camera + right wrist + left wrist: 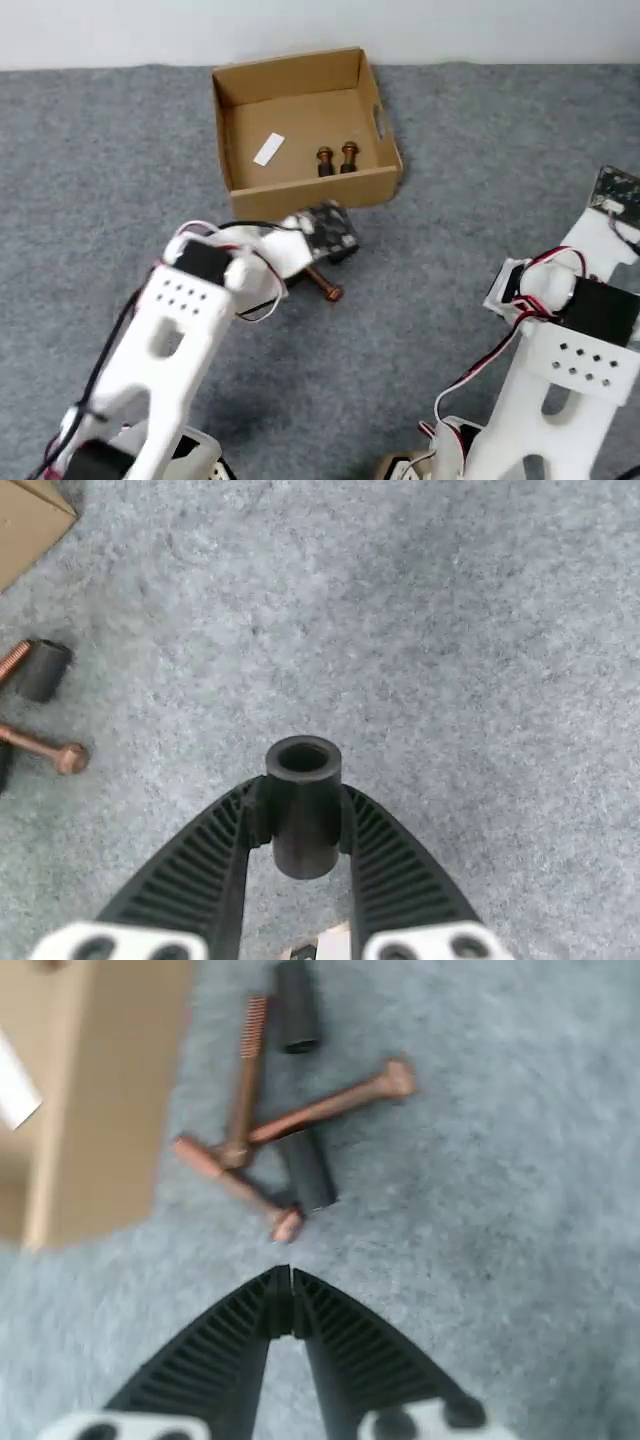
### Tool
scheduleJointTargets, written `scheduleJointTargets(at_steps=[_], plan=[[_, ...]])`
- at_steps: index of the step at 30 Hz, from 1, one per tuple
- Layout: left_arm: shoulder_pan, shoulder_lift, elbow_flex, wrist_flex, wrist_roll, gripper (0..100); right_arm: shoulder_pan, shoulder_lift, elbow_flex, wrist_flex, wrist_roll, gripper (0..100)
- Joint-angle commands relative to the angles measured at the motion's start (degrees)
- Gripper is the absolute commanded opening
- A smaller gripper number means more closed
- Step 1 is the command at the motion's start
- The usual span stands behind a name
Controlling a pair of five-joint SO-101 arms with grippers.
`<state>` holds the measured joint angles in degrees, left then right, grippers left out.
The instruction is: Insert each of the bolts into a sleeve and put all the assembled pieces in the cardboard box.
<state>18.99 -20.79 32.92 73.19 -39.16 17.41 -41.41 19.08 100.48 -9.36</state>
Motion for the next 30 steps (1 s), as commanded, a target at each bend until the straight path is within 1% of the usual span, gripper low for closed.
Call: scheduleJointTargets(at_steps=[1, 4, 6, 9, 11, 17, 23, 30], plan=[[1.6, 6.9, -5.9, 0.8, -5.2, 8, 0.8, -1.5, 1.1, 1.5, -0.6, 0.8], [1.8, 12.8, -11.3, 1.1, -5.3, 12, 0.9, -1.5, 1.8, 1.7, -0.6, 0.8], [2.3, 17.0, -15.8, 2.9, -5.4, 14, 0.9, -1.5, 1.8, 1.5, -0.6, 0.8], [3.4, 23.3, -22.7, 5.7, -5.6, 14, 0.9, -1.5, 1.8, 1.5, -0.6, 0.8], [3.8, 27.3, -27.2, 7.3, -7.5, 14, 0.9, -1.5, 1.8, 1.5, -0.6, 0.8], [4.7, 37.1, -37.1, 9.6, -9.6, 14, 0.9, -1.5, 1.8, 1.5, -0.6, 0.8], [7.1, 41.9, -39.0, 9.7, -9.9, 14, 0.9, -1.5, 1.8, 1.5, -0.6, 0.8], [7.7, 46.2, -39.0, 4.8, -9.9, 14, 0.7, -1.5, 1.8, 1.5, -0.6, 0.8]])
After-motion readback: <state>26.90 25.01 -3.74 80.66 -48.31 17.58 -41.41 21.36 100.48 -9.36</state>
